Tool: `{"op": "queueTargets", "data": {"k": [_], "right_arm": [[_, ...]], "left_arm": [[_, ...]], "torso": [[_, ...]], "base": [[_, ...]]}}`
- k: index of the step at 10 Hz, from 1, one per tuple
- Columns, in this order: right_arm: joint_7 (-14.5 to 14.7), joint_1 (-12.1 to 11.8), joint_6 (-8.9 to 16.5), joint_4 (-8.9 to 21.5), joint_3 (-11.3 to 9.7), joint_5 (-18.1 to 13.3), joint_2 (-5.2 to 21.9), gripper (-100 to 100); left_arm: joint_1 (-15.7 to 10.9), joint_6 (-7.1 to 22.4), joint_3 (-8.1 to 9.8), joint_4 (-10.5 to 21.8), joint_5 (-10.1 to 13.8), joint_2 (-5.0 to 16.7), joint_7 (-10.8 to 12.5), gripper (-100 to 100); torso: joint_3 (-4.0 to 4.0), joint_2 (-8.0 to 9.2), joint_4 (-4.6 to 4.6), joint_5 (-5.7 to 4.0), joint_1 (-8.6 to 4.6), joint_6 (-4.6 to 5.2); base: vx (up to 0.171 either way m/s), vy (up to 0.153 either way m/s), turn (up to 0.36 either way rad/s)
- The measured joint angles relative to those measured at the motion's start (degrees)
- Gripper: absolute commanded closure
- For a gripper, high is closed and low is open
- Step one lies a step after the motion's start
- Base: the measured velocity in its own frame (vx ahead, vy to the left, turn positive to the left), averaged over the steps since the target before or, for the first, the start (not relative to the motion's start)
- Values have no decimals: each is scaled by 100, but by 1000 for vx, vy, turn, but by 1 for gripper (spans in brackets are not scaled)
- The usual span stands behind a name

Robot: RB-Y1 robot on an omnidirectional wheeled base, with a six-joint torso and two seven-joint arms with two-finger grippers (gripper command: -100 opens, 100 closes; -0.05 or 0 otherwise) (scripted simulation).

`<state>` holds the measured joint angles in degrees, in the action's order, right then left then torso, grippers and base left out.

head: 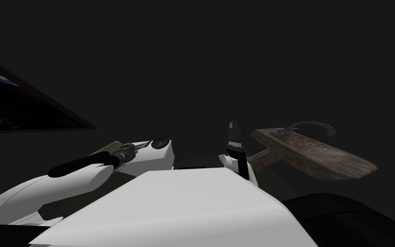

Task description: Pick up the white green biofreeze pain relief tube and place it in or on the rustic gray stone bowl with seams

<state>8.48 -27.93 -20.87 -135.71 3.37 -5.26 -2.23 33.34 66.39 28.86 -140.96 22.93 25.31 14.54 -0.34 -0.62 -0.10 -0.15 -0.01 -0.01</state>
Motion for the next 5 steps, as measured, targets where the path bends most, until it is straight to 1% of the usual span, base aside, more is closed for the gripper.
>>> {"op": "queueTargets", "data": {"k": [2,4,5], "right_arm": [[0,0,0,0,0,0,0,0],[0,1,0,0,0,0,0,0],[0,1,0,0,0,0,0,0]], "left_arm": [[3,231,-14,-133,117,132,-52,100],[6,435,-48,-308,186,230,-92,100],[-7,548,-86,-443,206,284,-110,100]], "torso": [[3,7,0,-2,-1,-3],[11,21,3,-5,-5,-1],[13,23,4,-7,-6,1]], "base": [[107,-28,-99],[81,-21,-140],[73,-17,-78]]}}
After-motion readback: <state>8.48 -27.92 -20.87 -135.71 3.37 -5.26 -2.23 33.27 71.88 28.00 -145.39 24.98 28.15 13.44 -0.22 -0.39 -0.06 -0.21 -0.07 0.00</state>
